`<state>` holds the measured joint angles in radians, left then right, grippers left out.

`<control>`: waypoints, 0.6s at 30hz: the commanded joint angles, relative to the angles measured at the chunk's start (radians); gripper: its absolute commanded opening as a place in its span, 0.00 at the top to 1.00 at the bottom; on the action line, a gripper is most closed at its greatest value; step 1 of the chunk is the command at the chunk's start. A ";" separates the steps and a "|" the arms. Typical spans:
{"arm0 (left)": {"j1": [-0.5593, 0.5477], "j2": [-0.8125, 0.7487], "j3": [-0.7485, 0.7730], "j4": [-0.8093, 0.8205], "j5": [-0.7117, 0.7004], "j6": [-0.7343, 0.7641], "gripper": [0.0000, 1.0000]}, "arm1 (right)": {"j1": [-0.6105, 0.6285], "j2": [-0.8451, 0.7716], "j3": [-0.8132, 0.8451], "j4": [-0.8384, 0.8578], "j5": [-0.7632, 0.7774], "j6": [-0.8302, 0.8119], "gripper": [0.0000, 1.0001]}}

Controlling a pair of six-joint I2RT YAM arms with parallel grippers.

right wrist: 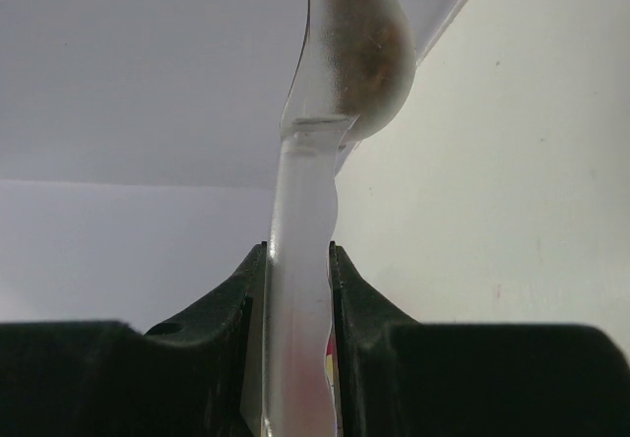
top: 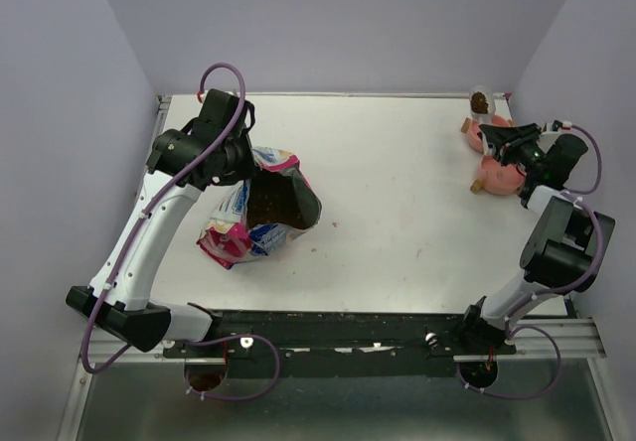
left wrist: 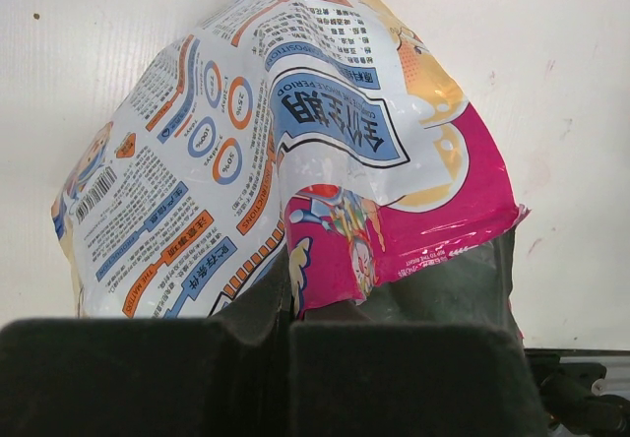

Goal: Serve the pet food

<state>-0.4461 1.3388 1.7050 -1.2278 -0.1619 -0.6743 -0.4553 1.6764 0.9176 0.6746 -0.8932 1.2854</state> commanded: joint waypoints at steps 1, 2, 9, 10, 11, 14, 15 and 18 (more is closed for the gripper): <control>0.003 -0.050 0.042 0.140 0.038 -0.007 1.00 | -0.046 0.037 -0.002 -0.009 0.040 -0.083 1.00; 0.003 -0.049 0.044 0.142 0.038 -0.004 1.00 | -0.054 0.045 -0.002 -0.009 0.042 -0.083 1.00; 0.012 -0.049 0.033 0.143 0.036 -0.005 1.00 | -0.072 0.094 0.038 -0.122 0.074 -0.150 1.00; 0.015 -0.049 0.031 0.143 0.036 -0.005 1.00 | -0.074 0.100 0.046 -0.136 0.080 -0.155 1.00; 0.015 -0.049 0.027 0.142 0.036 -0.005 1.00 | -0.074 0.109 0.059 -0.157 0.085 -0.167 1.00; 0.021 -0.053 0.024 0.143 0.035 -0.005 1.00 | -0.074 0.124 0.099 -0.266 0.111 -0.216 1.00; 0.023 -0.052 0.021 0.143 0.038 -0.004 1.00 | -0.074 0.128 0.109 -0.291 0.115 -0.228 1.00; 0.026 -0.052 0.022 0.145 0.039 -0.004 1.00 | -0.075 0.135 0.138 -0.366 0.138 -0.256 1.00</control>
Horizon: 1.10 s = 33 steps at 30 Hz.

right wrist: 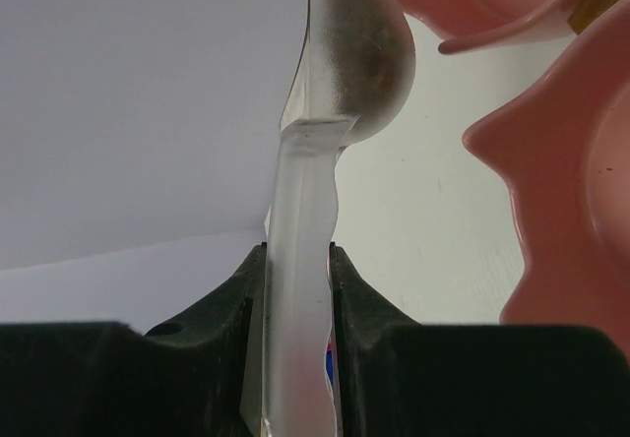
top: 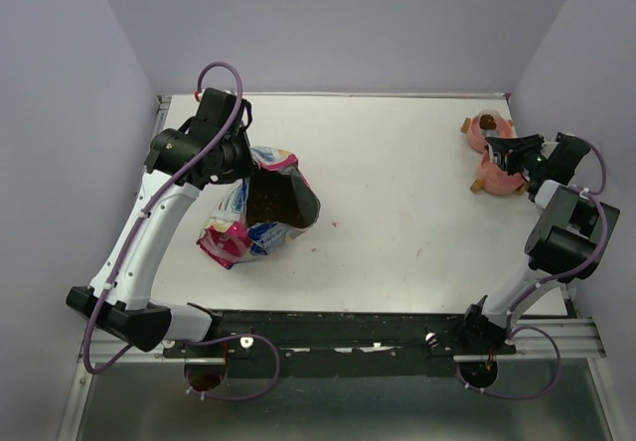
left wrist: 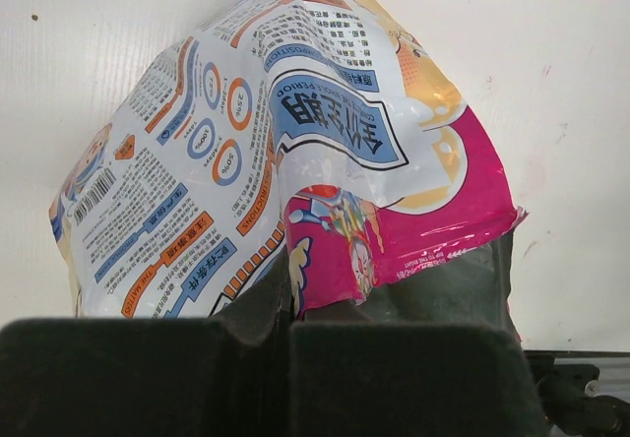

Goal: Serve the pet food

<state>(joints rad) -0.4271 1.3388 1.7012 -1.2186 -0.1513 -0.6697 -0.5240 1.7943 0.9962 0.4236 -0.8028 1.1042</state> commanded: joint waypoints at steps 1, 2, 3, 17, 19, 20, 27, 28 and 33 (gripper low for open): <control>0.008 -0.052 0.026 0.137 0.029 -0.008 1.00 | -0.007 0.019 0.065 -0.137 0.054 -0.081 1.00; 0.008 -0.052 0.025 0.137 0.030 -0.008 1.00 | -0.007 0.019 0.076 -0.166 0.065 -0.092 1.00; 0.010 -0.052 0.025 0.136 0.029 -0.008 1.00 | -0.008 0.019 0.084 -0.193 0.074 -0.107 1.00; 0.016 -0.056 0.021 0.136 0.033 -0.007 1.00 | -0.014 0.040 0.252 -0.592 0.191 -0.302 1.00; 0.016 -0.055 0.021 0.137 0.036 -0.007 1.00 | -0.013 0.053 0.283 -0.641 0.206 -0.332 1.00; 0.016 -0.055 0.021 0.139 0.035 -0.005 1.00 | -0.013 0.059 0.307 -0.667 0.217 -0.352 1.00; 0.017 -0.061 0.011 0.142 0.039 -0.008 1.00 | -0.013 0.129 0.467 -0.870 0.287 -0.483 1.00; 0.017 -0.061 0.009 0.143 0.039 -0.010 1.00 | -0.013 0.135 0.479 -0.885 0.297 -0.503 1.00; 0.019 -0.061 0.008 0.143 0.041 -0.010 1.00 | -0.010 0.178 0.585 -0.997 0.356 -0.592 1.00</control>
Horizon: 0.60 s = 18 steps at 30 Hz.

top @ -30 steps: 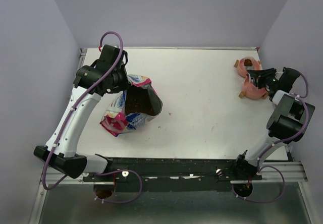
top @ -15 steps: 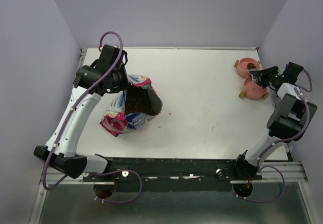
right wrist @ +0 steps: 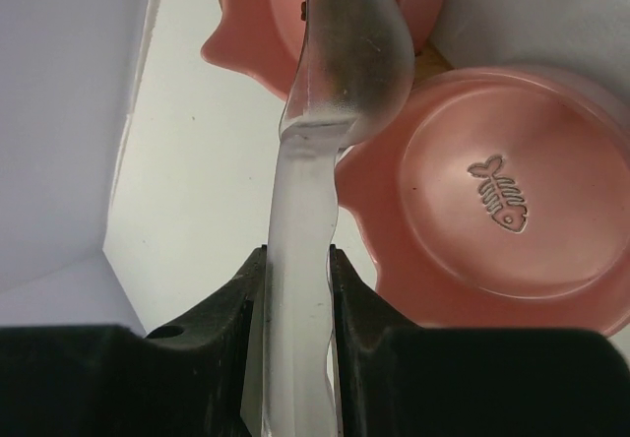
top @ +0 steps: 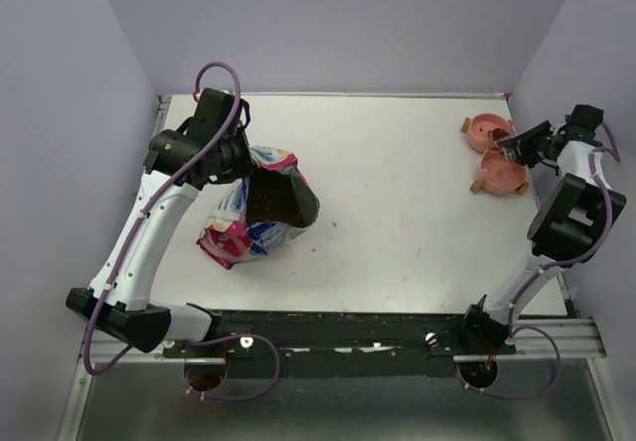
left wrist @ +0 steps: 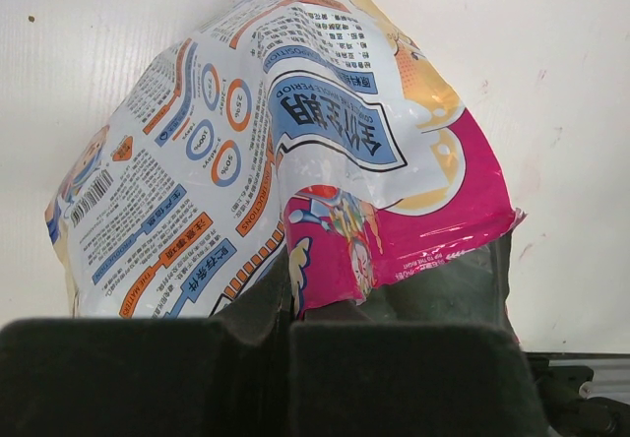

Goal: Serve the pet food

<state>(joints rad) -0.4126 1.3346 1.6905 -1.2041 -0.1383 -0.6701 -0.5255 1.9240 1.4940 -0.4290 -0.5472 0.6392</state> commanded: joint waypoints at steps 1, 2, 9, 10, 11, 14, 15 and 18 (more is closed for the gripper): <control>0.005 -0.055 0.018 0.127 0.028 -0.008 1.00 | -0.005 0.056 0.106 -0.166 0.111 -0.140 1.00; 0.005 -0.054 0.021 0.127 0.028 -0.009 1.00 | -0.002 0.067 0.127 -0.192 0.125 -0.160 1.00; 0.005 -0.045 0.031 0.123 0.032 -0.006 1.00 | 0.062 0.130 0.270 -0.330 0.233 -0.277 1.00; 0.005 -0.045 0.031 0.123 0.032 -0.008 1.00 | 0.080 0.141 0.290 -0.352 0.253 -0.289 1.00; 0.005 -0.045 0.029 0.121 0.032 -0.008 1.00 | 0.096 0.154 0.317 -0.372 0.288 -0.302 1.00; 0.005 -0.045 0.029 0.121 0.032 -0.008 1.00 | 0.149 0.182 0.389 -0.438 0.410 -0.338 1.00; 0.005 -0.046 0.029 0.120 0.031 -0.009 1.00 | 0.165 0.190 0.406 -0.454 0.452 -0.346 1.00; 0.005 -0.049 0.029 0.117 0.026 -0.008 1.00 | 0.215 0.208 0.465 -0.499 0.574 -0.375 1.00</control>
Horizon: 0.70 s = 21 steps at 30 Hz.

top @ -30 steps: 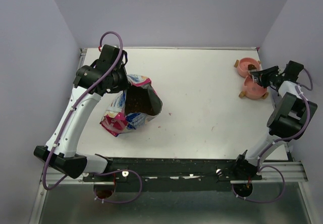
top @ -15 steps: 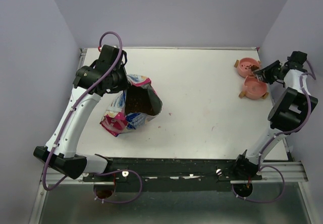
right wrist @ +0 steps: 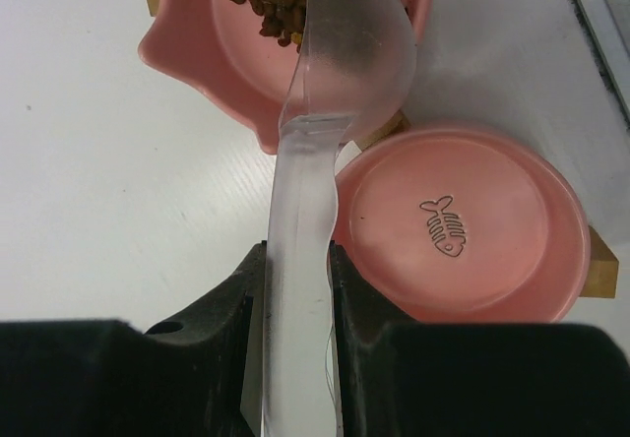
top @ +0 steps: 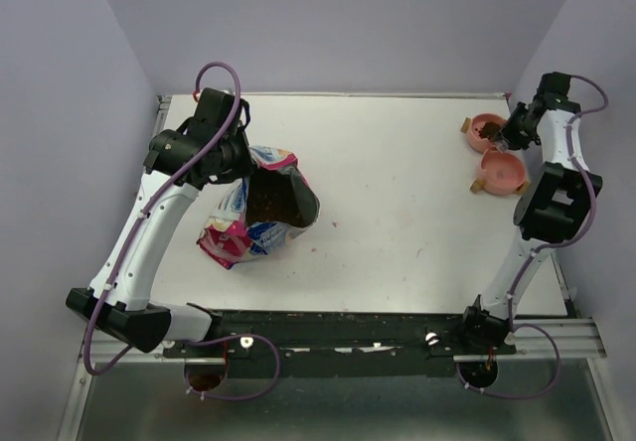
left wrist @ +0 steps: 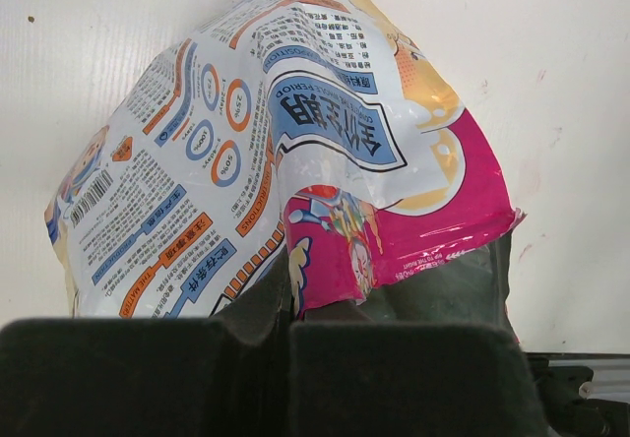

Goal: Serve the pet food

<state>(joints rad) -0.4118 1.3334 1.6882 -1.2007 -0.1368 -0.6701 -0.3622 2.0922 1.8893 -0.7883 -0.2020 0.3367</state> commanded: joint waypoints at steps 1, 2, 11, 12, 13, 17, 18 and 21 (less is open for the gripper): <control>0.004 -0.048 0.031 0.112 0.022 -0.008 1.00 | 0.072 0.043 0.080 -0.149 0.265 -0.082 1.00; 0.004 -0.048 0.028 0.113 0.023 -0.008 1.00 | 0.084 0.040 0.088 -0.150 0.294 -0.085 1.00; 0.005 -0.046 0.034 0.112 0.028 -0.003 1.00 | 0.163 0.006 0.096 -0.174 0.457 -0.116 1.00; 0.005 -0.048 0.034 0.110 0.029 -0.003 1.00 | 0.166 -0.003 0.093 -0.170 0.463 -0.117 1.00; 0.005 -0.049 0.031 0.113 0.028 -0.003 1.00 | 0.166 -0.007 0.096 -0.173 0.470 -0.119 1.00; 0.005 -0.054 0.028 0.113 0.028 -0.002 1.00 | 0.170 -0.018 0.111 -0.173 0.480 -0.113 1.00; 0.005 -0.054 0.028 0.112 0.028 -0.002 1.00 | 0.170 -0.018 0.116 -0.173 0.478 -0.111 1.00; 0.005 -0.060 0.027 0.112 0.022 0.000 1.00 | 0.170 -0.015 0.132 -0.174 0.464 -0.105 1.00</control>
<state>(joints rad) -0.4114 1.3334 1.6882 -1.2007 -0.1371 -0.6689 -0.1951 2.1063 1.9770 -0.9379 0.2279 0.2340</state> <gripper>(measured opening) 0.009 0.317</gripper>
